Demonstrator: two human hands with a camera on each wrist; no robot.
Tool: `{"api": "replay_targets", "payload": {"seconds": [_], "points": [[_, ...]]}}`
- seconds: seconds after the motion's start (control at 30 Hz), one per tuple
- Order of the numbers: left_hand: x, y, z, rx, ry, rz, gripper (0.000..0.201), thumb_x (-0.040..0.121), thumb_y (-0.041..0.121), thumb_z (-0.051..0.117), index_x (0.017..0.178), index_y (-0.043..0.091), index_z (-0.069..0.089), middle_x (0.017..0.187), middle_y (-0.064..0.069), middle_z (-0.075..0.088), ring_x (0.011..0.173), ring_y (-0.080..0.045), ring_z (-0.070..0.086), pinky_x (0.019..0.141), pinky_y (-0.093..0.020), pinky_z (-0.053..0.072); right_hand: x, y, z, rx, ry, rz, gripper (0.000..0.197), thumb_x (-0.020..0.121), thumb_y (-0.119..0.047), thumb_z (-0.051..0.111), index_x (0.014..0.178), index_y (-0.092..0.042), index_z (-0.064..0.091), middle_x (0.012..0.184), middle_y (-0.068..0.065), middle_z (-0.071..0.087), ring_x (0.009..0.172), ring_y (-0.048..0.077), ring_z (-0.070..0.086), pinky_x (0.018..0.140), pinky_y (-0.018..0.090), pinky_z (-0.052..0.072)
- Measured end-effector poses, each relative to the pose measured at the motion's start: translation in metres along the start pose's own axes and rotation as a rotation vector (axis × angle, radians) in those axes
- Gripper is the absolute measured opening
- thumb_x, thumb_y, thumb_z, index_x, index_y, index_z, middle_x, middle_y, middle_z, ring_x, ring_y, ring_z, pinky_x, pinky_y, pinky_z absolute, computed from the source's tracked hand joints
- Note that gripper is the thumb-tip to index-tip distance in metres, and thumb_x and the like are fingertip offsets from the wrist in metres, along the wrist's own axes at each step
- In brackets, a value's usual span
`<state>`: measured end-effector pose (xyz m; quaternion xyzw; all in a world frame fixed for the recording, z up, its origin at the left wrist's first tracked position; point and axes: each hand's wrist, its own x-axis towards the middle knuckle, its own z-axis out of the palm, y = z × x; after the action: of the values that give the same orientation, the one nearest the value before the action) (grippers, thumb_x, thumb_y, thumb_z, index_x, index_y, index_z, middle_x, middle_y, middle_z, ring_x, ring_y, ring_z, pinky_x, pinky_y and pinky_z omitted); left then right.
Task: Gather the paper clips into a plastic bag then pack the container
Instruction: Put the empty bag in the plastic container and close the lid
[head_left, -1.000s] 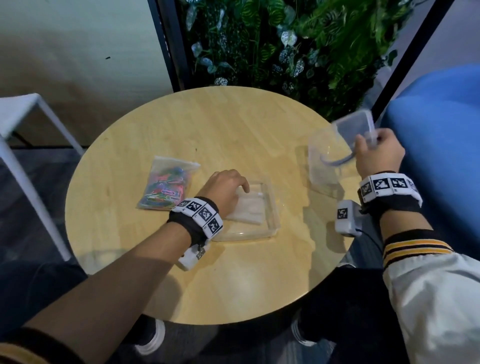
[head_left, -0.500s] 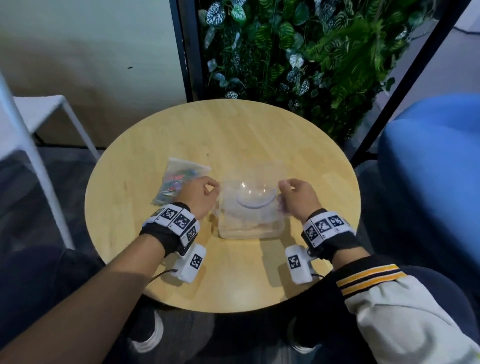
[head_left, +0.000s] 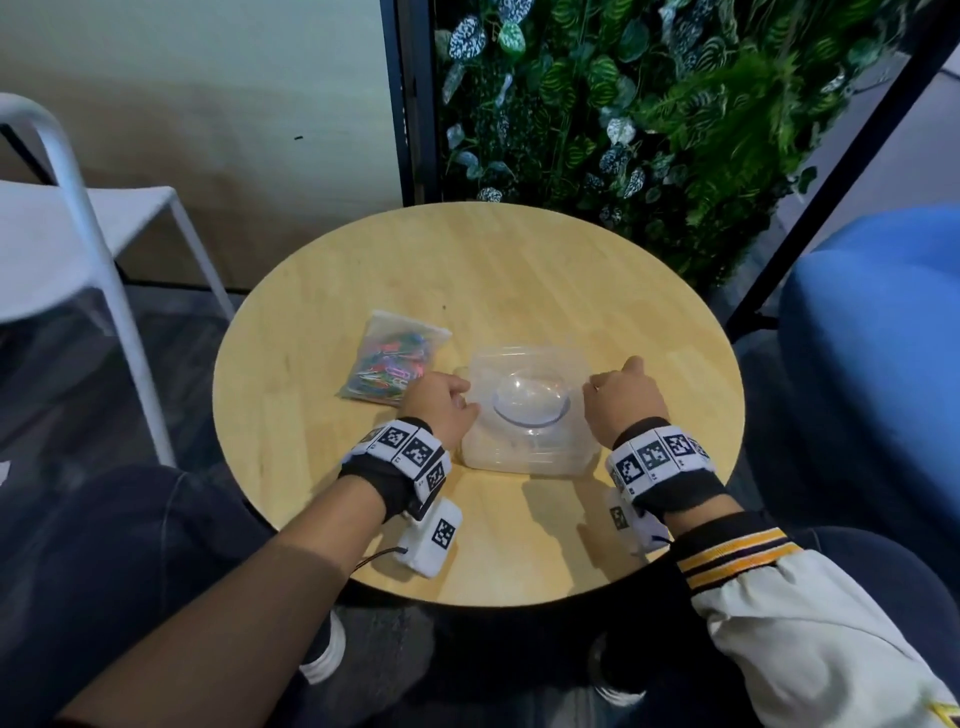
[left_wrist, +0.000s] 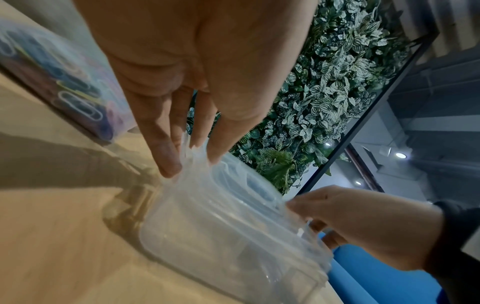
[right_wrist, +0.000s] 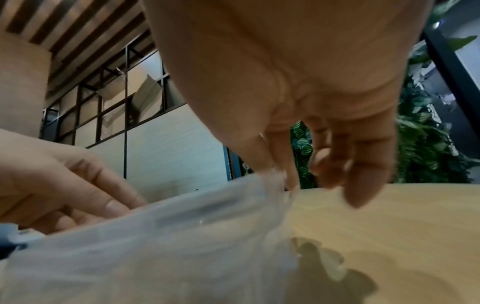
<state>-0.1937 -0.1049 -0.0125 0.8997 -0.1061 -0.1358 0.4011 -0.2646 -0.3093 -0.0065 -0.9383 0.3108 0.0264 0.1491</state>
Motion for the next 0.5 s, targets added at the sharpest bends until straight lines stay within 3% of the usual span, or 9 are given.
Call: {"api": "replay_targets", "payload": {"seconds": [0.2,0.33,0.43,0.5], "points": [[0.005,0.0035,-0.0024,0.026,0.026,-0.008,0.031,0.089,0.019,0.068,0.118,0.009,0.068,0.107,-0.008,0.069,0.102,-0.022,0.064,0.092,-0.026,0.047,-0.0002,-0.0006,0.001,0.04,-0.23,-0.042,0.031,0.098,-0.011,0.036,0.123,0.001,0.051,0.124,0.021,0.053,0.11,0.036,0.056,0.083,0.036,0.044],[0.0062,0.0004,-0.0015,-0.034,0.028,-0.053,0.03,0.087,0.019,0.07,0.116,0.014,0.069,0.094,-0.003,0.065,0.094,-0.02,0.064,0.092,-0.027,0.049,-0.0049,0.0023,-0.0019,0.21,-0.332,-0.029,0.022,0.094,-0.007,0.04,0.114,-0.001,0.046,0.106,0.015,0.054,0.093,0.032,0.056,0.063,0.032,0.047],[0.0068,0.0,0.0016,-0.11,0.041,-0.063,0.033,0.085,0.016,0.072,0.118,0.015,0.069,0.093,-0.002,0.065,0.09,-0.02,0.064,0.094,-0.031,0.051,-0.0073,0.0029,-0.0011,0.425,-0.29,0.013,0.025,0.087,-0.009,0.042,0.11,-0.005,0.049,0.107,0.015,0.058,0.095,0.035,0.06,0.077,0.047,0.056],[0.0073,0.0008,0.0034,-0.121,0.059,-0.022,0.037,0.085,0.015,0.071,0.122,0.016,0.068,0.092,-0.002,0.065,0.09,-0.019,0.064,0.092,-0.028,0.05,-0.0072,0.0037,0.0,0.566,-0.263,0.055,0.035,0.083,-0.008,0.041,0.116,-0.008,0.052,0.11,0.016,0.06,0.098,0.038,0.062,0.077,0.054,0.058]]}}
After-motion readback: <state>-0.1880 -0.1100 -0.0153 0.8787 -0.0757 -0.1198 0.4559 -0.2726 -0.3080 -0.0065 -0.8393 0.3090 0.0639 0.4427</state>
